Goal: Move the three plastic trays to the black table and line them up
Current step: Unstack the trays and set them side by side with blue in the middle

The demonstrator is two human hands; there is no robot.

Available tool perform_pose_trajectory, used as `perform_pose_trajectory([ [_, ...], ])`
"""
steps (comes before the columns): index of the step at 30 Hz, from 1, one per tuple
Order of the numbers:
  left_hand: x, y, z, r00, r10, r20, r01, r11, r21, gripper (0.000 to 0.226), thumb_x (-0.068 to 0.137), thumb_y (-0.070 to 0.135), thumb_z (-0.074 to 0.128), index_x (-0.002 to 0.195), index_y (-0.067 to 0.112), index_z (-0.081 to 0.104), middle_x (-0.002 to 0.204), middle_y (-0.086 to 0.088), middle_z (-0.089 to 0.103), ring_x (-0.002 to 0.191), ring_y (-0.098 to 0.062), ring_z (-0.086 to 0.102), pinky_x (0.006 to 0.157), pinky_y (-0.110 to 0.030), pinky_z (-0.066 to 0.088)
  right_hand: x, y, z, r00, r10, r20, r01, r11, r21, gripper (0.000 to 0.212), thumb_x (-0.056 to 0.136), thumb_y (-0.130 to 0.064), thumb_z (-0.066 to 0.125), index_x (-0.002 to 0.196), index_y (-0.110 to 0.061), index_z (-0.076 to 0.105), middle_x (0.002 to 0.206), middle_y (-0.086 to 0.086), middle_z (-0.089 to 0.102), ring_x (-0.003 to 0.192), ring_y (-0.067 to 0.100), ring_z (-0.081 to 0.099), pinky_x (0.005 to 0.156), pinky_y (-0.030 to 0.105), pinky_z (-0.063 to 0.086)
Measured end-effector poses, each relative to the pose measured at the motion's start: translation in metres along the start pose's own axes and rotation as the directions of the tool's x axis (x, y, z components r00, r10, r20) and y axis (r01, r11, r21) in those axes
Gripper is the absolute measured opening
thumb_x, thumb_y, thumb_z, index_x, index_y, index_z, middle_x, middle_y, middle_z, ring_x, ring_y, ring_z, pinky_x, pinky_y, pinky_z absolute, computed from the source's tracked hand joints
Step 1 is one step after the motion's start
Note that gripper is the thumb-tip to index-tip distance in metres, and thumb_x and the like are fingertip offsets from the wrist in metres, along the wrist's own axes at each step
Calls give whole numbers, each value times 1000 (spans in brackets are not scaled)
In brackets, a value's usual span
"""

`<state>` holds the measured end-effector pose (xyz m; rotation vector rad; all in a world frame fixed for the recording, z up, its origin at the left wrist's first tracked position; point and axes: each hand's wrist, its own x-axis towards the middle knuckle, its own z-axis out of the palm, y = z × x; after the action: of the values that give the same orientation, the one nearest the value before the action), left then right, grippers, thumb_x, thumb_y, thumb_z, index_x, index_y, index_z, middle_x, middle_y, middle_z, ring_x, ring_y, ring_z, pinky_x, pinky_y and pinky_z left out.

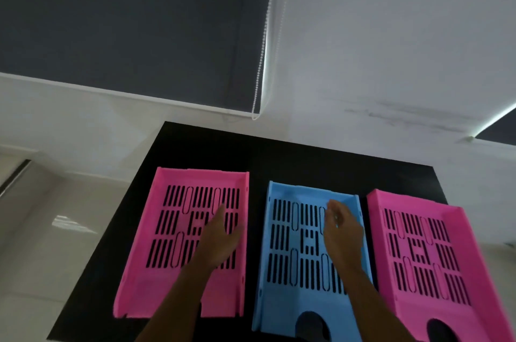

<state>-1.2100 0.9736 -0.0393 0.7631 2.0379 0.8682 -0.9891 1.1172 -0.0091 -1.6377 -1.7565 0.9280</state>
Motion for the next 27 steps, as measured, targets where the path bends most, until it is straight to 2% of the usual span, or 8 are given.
perform_pose_trajectory([
  [2,-9,4,30,994,19,108,-15,999,-32,87,92,48,60,158,24,10,163,-7,30,147,-27,34,115,-44,30,5,35,-38,993,84,-81,-89,995,-54,31,96,-33,61,123,-18,59,118,12,68,105,30,69,85,57,60],
  [7,-23,2,66,987,29,156,-23,999,-40,93,93,31,64,158,29,-3,159,-8,39,137,-16,47,115,-42,35,-9,111,-83,943,306,129,-263,926,-269,95,87,-51,70,158,-14,18,164,14,24,149,37,27,117,61,30],
  [10,-27,-1,81,990,54,133,-64,995,75,87,98,22,58,159,24,-5,120,-9,69,79,-5,68,81,-18,57,-28,133,-82,954,252,163,-208,946,-249,84,94,-36,67,159,-16,18,163,11,29,147,33,32,118,55,31],
  [12,-28,0,90,993,54,109,-67,990,125,83,100,20,54,159,23,-4,80,6,61,51,-1,52,54,-9,54,-33,135,-80,964,219,150,-181,956,-229,66,98,-27,62,155,-14,31,151,12,48,137,32,48,114,54,39],
  [16,-31,9,95,991,86,102,-104,976,192,79,101,13,51,159,18,-2,125,-37,60,45,10,58,46,-7,49,-38,131,-79,971,153,184,-121,977,-176,41,100,-13,55,141,-14,51,117,7,70,103,19,70,91,42,61],
  [19,-33,12,99,995,80,55,-90,974,206,77,101,11,51,159,15,2,96,-29,69,41,8,55,39,-9,44,-40,131,-83,978,125,168,-97,981,-166,40,100,-12,55,140,-13,53,77,-4,65,58,1,60,52,12,52],
  [23,-32,15,100,998,63,17,-65,976,210,73,101,12,51,159,16,6,60,-5,53,29,-1,43,36,-11,39,-39,133,-84,980,116,162,-85,979,-187,28,100,-14,57,127,-13,61,69,-4,61,52,2,56,49,13,49],
  [27,-30,21,100,998,67,20,-70,976,208,71,102,11,50,159,13,8,63,-7,57,29,1,46,35,-10,39,-33,135,-84,979,117,165,-80,973,-216,31,100,-15,57,130,-9,61,69,-1,64,55,7,63,49,17,54],
])
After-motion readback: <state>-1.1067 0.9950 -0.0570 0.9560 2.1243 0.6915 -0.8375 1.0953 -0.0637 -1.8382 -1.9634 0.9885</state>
